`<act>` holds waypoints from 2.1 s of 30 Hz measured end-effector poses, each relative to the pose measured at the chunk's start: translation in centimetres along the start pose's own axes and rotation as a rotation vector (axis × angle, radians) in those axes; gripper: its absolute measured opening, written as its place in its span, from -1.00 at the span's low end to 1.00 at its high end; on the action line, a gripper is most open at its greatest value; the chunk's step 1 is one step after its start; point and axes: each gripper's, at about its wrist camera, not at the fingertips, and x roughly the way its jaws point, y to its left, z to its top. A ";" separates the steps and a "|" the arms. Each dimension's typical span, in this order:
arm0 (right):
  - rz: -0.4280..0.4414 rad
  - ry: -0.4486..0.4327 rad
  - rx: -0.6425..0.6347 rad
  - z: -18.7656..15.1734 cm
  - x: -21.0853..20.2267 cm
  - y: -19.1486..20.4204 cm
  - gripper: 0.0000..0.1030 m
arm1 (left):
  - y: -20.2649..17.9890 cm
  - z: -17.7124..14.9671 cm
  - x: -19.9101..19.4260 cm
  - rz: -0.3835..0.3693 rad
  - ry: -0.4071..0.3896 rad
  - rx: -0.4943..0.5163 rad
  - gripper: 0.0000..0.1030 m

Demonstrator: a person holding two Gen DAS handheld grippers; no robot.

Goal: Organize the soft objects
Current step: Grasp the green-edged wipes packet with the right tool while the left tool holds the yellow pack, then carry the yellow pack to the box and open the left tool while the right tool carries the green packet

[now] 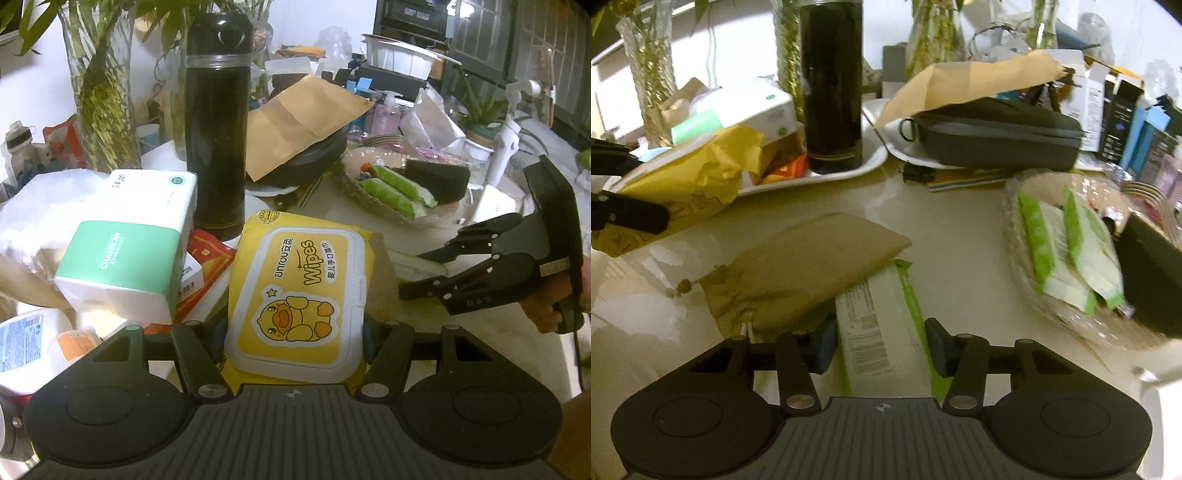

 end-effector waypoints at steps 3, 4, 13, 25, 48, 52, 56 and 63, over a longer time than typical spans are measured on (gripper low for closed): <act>-0.029 0.026 0.012 -0.4 -1.0 -0.3 0.01 | -0.1 0.1 -0.6 -0.009 -0.001 -0.014 0.22; -0.036 0.034 0.010 -0.7 -1.5 -0.4 0.01 | -0.1 0.2 -0.7 -0.016 0.000 -0.020 0.22; -0.064 0.033 0.069 -1.9 -7.6 -0.6 0.01 | -1.3 0.4 -4.1 0.004 -0.013 -0.021 0.22; -0.106 -0.042 0.131 0.2 -18.0 1.7 0.01 | -3.3 0.5 -11.2 0.068 -0.041 0.005 0.22; -0.086 -0.166 0.178 -1.8 -32.7 8.2 0.02 | -8.6 0.1 -23.8 0.161 -0.081 -0.083 0.22; -0.086 -0.177 0.188 -2.5 -34.2 9.0 0.02 | -9.4 -0.2 -25.3 0.151 -0.082 -0.098 0.22; -0.075 -0.187 0.211 -3.3 -35.5 9.8 0.02 | -10.1 -1.0 -26.6 0.147 -0.075 -0.117 0.22; -0.054 -0.203 0.245 -4.2 -37.5 10.8 0.02 | -11.0 -2.8 -27.6 0.117 -0.030 -0.192 0.22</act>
